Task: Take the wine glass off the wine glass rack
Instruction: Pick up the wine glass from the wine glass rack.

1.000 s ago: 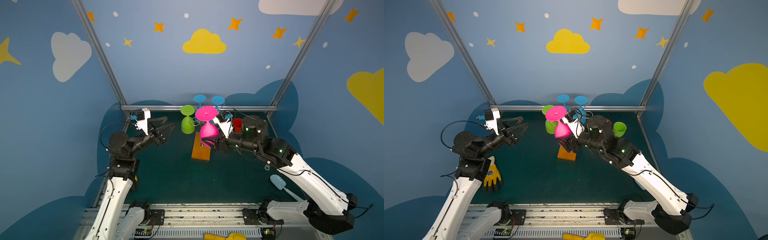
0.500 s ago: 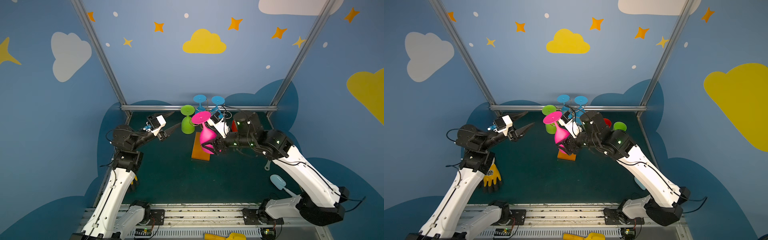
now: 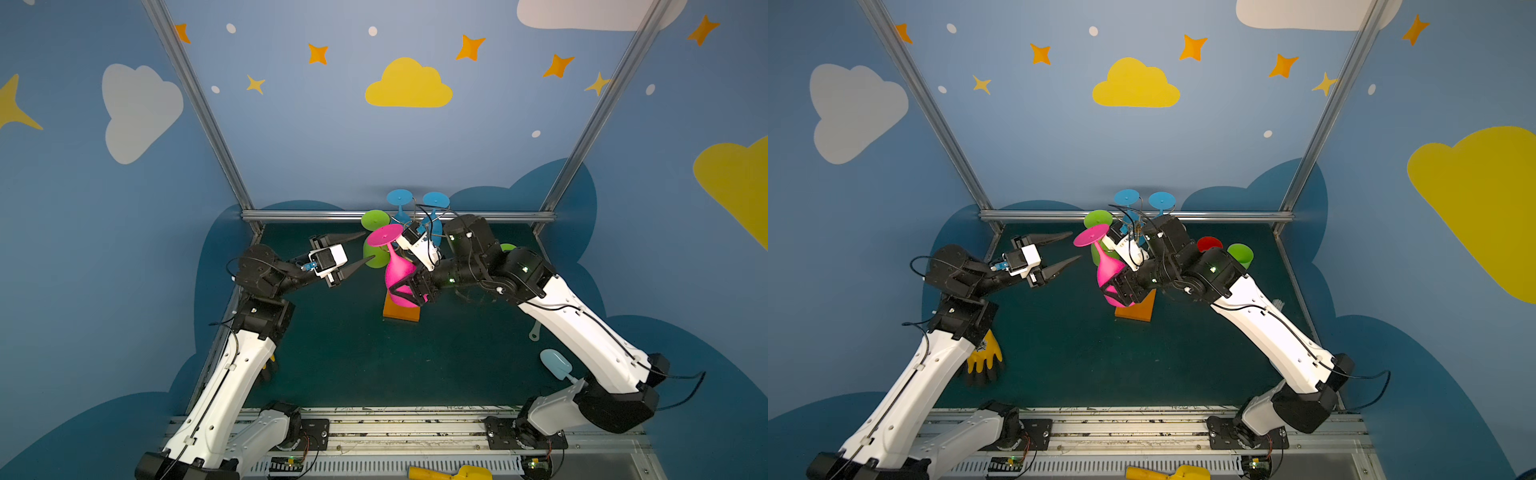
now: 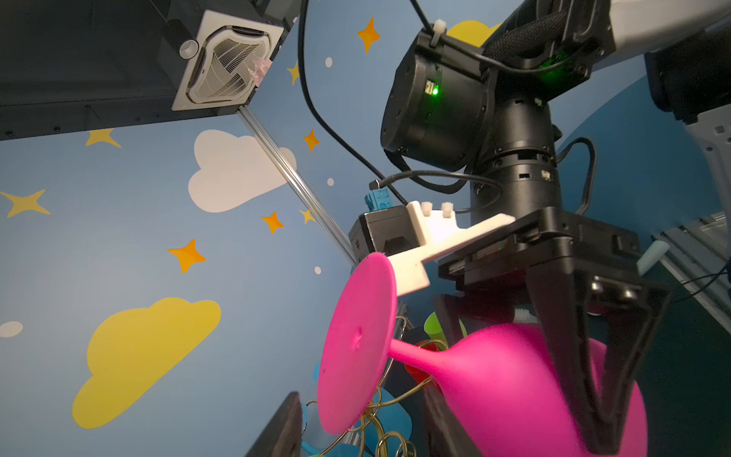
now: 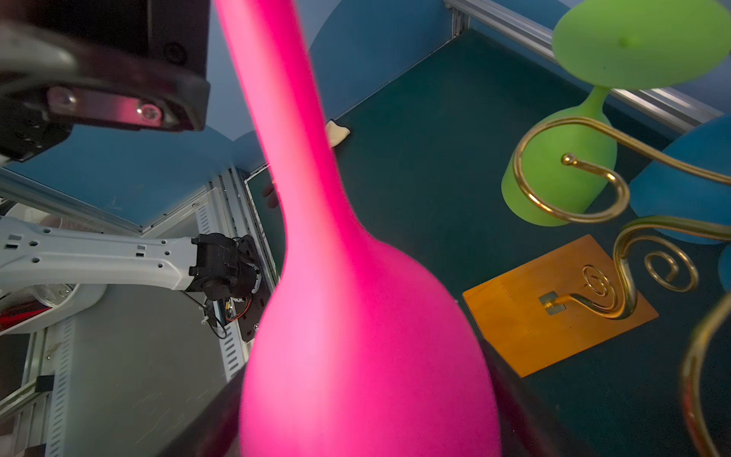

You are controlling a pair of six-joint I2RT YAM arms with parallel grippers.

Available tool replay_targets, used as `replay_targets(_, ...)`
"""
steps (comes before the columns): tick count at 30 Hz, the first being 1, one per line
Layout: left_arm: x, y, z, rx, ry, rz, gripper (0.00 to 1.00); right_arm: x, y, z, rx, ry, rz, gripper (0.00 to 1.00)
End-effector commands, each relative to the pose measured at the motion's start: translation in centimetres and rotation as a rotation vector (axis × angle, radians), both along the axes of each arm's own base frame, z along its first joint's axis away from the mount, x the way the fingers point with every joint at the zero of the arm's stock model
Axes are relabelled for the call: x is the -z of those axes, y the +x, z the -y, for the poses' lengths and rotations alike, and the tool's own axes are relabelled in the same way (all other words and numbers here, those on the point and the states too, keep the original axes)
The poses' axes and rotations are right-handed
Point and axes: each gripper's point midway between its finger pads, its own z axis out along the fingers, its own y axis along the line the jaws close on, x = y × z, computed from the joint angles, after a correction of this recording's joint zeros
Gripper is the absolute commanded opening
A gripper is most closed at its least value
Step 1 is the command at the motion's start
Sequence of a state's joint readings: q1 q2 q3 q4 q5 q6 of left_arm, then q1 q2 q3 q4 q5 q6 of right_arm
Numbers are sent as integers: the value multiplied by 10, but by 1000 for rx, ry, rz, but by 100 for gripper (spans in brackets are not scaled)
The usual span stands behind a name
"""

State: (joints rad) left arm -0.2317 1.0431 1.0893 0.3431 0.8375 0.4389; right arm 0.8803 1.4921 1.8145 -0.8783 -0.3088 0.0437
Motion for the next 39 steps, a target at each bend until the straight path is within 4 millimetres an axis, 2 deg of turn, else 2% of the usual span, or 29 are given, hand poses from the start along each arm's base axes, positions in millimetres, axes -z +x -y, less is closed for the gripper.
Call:
replay_targets(1,-10,5,0,-34,9,51,48,-11,0,-6,-28,35,17,33)
replay_targets(8,-4,14,12,-16,46,41,44,-6,2,-10,-37,28,11,33)
replay_targets(17,2,27,15,-45,54,25,22,-6,2,-12,-44,30,9,34)
replay_targets(21,0,33,11,-86,43,28,6,-8,2,-13,-47,37,13,40)
replay_targets(23,-2,33,9,-103,35,35,3,-11,1,-13,-48,50,16,47)
replay_targets(31,1,39,-5,-208,-18,-22,3,-30,1,-6,-38,136,35,77)
replay_targets(39,18,45,-37,-363,-217,-214,3,-61,-1,22,-16,310,73,83)
